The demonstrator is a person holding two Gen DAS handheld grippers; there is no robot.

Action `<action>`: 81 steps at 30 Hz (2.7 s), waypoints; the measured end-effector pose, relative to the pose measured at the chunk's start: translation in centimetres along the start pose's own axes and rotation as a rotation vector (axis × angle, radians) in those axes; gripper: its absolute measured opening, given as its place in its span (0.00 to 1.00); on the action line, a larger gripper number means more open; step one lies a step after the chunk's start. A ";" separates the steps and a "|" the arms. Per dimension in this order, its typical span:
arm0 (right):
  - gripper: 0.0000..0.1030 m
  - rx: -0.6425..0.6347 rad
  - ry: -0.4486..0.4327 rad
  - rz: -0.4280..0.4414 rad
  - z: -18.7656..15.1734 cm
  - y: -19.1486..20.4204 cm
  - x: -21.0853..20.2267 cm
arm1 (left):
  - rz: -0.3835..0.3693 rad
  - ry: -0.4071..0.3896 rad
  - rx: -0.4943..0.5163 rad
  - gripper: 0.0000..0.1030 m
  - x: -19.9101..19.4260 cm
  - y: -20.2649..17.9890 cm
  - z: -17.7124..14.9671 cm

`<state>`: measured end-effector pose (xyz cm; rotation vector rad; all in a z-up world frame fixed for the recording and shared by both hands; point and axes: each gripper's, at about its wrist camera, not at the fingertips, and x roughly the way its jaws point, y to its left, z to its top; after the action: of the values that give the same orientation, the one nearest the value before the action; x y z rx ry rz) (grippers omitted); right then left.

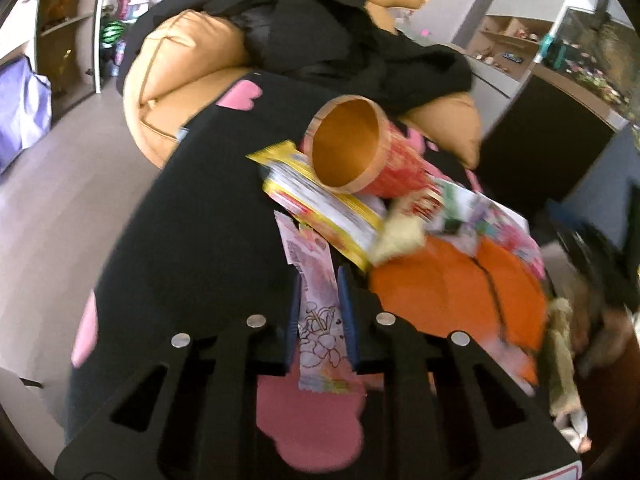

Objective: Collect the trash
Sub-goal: 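Move both tools to the snack pile on the table, then grasp the green-and-white milk carton with the right gripper while the left grasps a pink wrapper, then carry the milk carton and pink wrapper to the yellow trash bag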

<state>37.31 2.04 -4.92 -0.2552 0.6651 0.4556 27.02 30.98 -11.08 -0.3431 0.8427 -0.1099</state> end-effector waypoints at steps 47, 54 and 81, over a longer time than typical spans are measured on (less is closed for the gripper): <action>0.49 -0.048 0.230 0.123 -1.9 4.1 4.7 | -0.008 -0.038 0.015 0.37 -3.3 0.0 -2.9; 0.49 0.025 0.123 0.091 -2.8 1.7 -1.2 | 0.021 -0.053 -0.027 0.37 -3.6 1.6 -2.1; 0.49 0.130 0.261 0.060 -11.3 0.2 -1.3 | 0.088 -0.021 0.105 0.15 -3.4 -1.9 -1.4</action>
<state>30.32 -2.39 -12.74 -0.1735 0.9564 0.4382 23.80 29.58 -8.91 -0.2080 0.8267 -0.0678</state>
